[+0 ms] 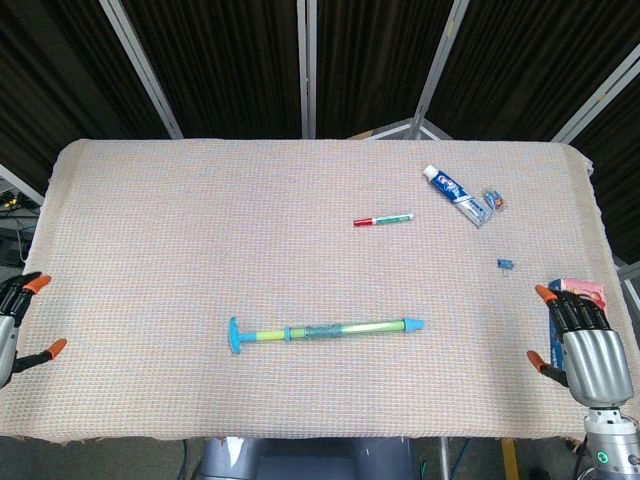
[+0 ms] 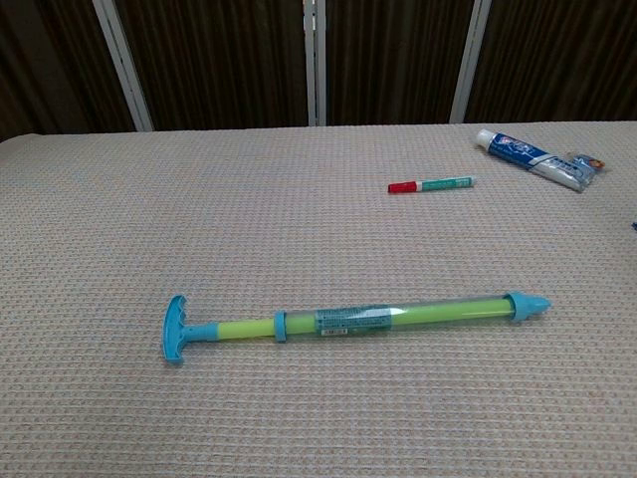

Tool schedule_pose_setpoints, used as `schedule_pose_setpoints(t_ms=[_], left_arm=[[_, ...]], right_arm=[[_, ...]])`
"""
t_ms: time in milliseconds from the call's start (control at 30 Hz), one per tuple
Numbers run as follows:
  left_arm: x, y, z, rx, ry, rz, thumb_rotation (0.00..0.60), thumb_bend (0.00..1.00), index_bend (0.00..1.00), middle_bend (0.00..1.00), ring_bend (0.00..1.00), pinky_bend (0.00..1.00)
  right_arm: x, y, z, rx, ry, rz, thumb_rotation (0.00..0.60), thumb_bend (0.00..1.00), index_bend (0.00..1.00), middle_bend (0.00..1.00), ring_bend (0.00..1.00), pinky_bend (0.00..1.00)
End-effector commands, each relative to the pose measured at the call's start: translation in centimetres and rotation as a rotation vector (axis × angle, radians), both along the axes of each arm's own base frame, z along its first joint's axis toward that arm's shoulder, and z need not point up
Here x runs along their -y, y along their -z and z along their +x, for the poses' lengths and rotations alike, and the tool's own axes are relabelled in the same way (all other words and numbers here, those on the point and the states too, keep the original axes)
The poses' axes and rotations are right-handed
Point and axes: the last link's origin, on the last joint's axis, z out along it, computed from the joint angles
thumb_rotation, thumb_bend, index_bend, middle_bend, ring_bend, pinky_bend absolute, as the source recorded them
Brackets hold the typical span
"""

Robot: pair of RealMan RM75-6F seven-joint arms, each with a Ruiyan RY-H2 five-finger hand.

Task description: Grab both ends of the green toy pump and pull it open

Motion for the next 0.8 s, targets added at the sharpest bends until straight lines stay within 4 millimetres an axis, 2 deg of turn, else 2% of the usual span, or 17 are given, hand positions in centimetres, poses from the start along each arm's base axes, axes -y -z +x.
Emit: schedule_pose_setpoints(t_ms=[33,233,267,300,333,367,400,467,500,567,633,800], left_arm=[[-0.1,0.2,0.0,-0.010,-0.001,0.001,0.600,0.00,0.00,0.00,0.00,0.00],[0.0,0.4,-0.1,-0.025,-0.006,-0.005,0.600,0.00,0.00,0.00,0.00,0.00],[0.0,0.4,-0.1,-0.025,-0.007,-0.005,0.600,0.00,0.00,0.00,0.00,0.00],[0.0,0.4,-0.2,-0.025,-0.010,-0.004,0.600,0.00,0.00,0.00,0.00,0.00],[0.0,0.4,-0.1,-0.025,-0.011,-0.002,0.600,0.00,0.00,0.00,0.00,0.00],[-0.1,0.5,-0.1,-0.028,-0.011,-0.002,0.600,0.00,0.00,0.00,0.00,0.00],[-0.2,0.6,-0.1,-0.030,-0.014,-0.004,0.600,0.00,0.00,0.00,0.00,0.00],[-0.3,0.8,-0.1,-0.032,-0.017,-0.011,0.600,0.00,0.00,0.00,0.00,0.00],[-0.4,1.0,-0.2,-0.035,-0.021,-0.015,0.600,0.00,0.00,0.00,0.00,0.00],[-0.6,1.3,-0.3,-0.038,-0.030,-0.022,0.600,0.00,0.00,0.00,0.00,0.00],[-0.6,1.5,-0.4,-0.042,-0.038,-0.028,0.600,0.00,0.00,0.00,0.00,0.00],[-0.9,1.9,-0.7,-0.058,-0.058,-0.037,0.600,0.00,0.00,0.00,0.00,0.00]], right_arm=[[0.0,0.0,-0.1,-0.003,0.006,0.001,0.600,0.00,0.00,0.00,0.00,0.00],[-0.1,0.2,-0.3,0.003,0.009,0.016,0.600,0.00,0.00,0.00,0.00,0.00],[0.0,0.3,-0.3,0.003,0.010,0.023,0.600,0.00,0.00,0.03,0.01,0.00],[0.0,0.5,-0.3,0.008,0.016,0.038,0.600,0.00,0.00,0.14,0.12,0.02],[0.4,1.1,-0.1,0.010,0.019,0.073,0.600,0.00,0.00,0.25,0.24,0.10],[1.2,1.9,0.4,-0.003,0.005,0.128,0.600,0.00,0.00,0.45,0.46,0.29],[2.0,2.7,0.8,-0.013,-0.001,0.179,0.600,0.00,0.00,0.62,0.66,0.54],[3.3,3.7,1.6,-0.010,-0.011,0.252,0.600,0.00,0.00,0.77,0.82,0.87],[4.1,4.5,2.2,-0.002,-0.013,0.306,0.600,0.00,0.00,0.81,0.86,0.95],[5.5,5.8,3.5,0.006,-0.020,0.406,0.600,0.00,0.00,0.86,0.92,1.00],[6.4,6.9,4.4,0.001,-0.021,0.474,0.600,0.00,0.02,0.90,0.96,1.00],[8.1,10.3,6.7,-0.052,-0.037,0.620,0.600,0.00,0.17,0.96,1.00,1.00]])
